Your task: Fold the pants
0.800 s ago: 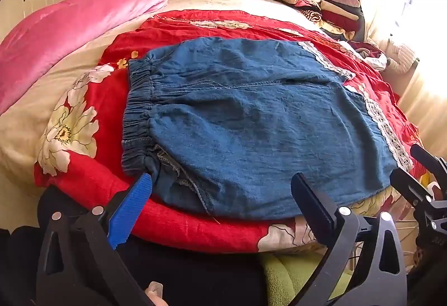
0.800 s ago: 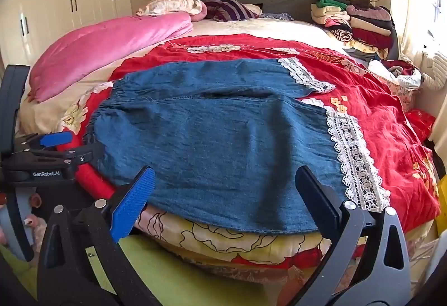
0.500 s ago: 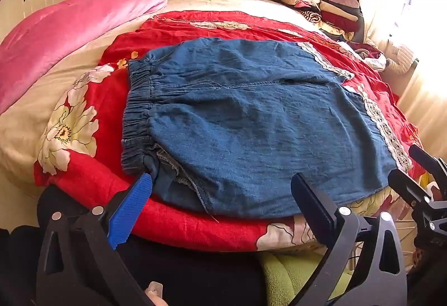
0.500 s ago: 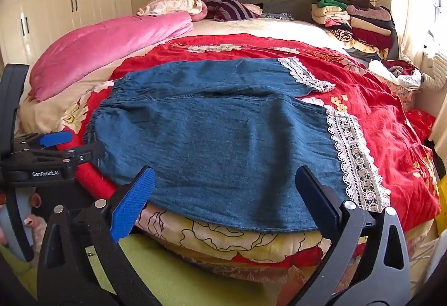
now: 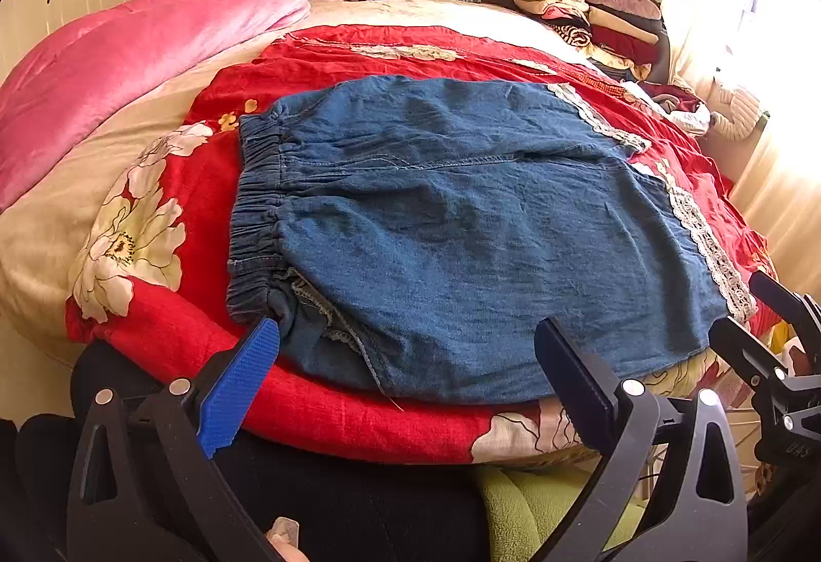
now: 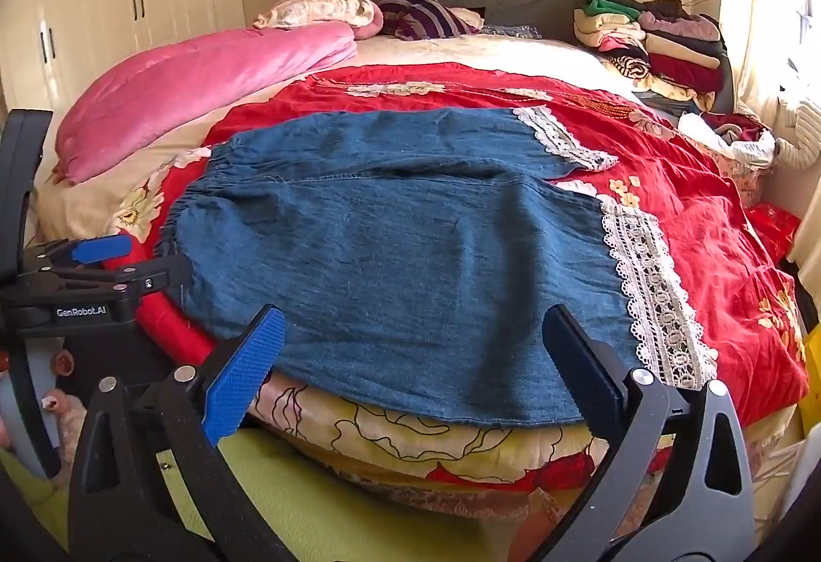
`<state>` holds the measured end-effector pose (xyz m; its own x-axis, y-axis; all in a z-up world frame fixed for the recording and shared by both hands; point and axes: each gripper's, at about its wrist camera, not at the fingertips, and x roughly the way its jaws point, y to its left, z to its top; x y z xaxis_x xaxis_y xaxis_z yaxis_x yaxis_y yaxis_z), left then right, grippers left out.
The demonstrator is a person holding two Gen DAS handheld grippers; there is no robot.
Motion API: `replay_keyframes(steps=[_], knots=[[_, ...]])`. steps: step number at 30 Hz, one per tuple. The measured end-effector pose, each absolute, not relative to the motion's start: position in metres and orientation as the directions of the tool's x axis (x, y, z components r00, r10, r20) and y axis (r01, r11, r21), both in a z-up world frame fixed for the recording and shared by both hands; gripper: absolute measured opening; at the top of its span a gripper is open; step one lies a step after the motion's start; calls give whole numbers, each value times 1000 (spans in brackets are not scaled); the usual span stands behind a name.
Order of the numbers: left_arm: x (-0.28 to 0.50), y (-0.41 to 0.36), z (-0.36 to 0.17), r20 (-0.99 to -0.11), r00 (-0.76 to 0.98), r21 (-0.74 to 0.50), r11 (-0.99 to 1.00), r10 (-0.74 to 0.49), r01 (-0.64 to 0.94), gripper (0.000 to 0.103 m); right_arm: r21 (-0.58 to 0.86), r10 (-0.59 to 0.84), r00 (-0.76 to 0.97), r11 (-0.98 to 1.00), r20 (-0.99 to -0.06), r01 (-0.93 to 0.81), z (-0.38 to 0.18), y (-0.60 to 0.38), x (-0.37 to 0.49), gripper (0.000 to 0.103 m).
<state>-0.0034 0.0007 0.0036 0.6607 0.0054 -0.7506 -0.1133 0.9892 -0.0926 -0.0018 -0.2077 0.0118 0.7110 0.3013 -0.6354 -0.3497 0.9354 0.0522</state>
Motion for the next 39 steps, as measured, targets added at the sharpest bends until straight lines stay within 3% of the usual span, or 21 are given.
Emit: replay_keyframes(steps=[39], knots=[[-5,5,6,-743,669,-92,989,7,-112,99,50,303,706,933,-639,-356,10,-207,1,95]])
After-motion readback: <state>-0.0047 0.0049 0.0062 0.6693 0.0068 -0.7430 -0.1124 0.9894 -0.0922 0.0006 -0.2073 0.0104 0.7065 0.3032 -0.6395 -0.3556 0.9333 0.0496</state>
